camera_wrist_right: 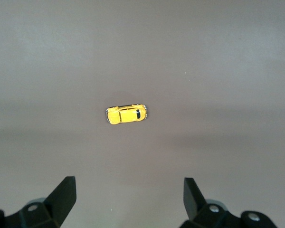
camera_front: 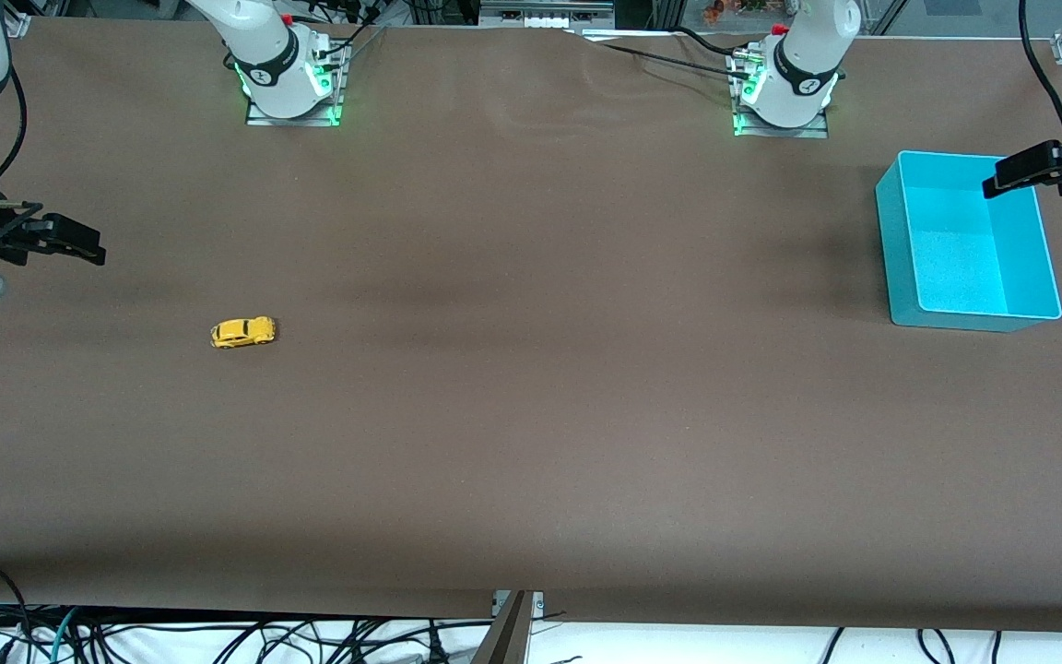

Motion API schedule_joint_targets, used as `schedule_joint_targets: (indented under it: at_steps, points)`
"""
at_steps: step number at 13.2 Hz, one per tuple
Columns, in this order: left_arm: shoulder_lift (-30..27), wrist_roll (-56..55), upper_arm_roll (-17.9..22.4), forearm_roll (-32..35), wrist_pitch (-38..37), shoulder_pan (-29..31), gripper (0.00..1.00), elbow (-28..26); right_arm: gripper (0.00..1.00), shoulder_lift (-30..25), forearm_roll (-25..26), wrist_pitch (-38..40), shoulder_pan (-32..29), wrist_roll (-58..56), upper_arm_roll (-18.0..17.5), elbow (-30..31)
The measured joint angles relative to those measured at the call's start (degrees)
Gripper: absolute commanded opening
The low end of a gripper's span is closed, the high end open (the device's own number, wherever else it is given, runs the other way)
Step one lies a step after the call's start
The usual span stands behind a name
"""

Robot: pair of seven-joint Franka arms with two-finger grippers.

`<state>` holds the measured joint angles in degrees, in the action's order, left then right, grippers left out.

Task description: Wind and store yellow beetle car

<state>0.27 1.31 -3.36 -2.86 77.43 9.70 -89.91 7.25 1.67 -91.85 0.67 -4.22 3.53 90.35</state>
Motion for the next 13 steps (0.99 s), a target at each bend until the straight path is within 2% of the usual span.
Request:
schedule_joint_targets:
  at_steps: [6, 13]
  points:
    - [0.2, -1.2, -2.4, 0.0, 0.0, -0.1, 1.0, 0.0, 1.0, 0.6, 0.0, 0.0, 0.0, 0.0, 0.0, -0.7]
    - [0.2, -1.2, -2.4, 0.0, 0.0, 0.3, 1.0, 0.1, 1.0, 0.6, 0.0, 0.0, 0.0, 0.0, 0.0, -0.9]
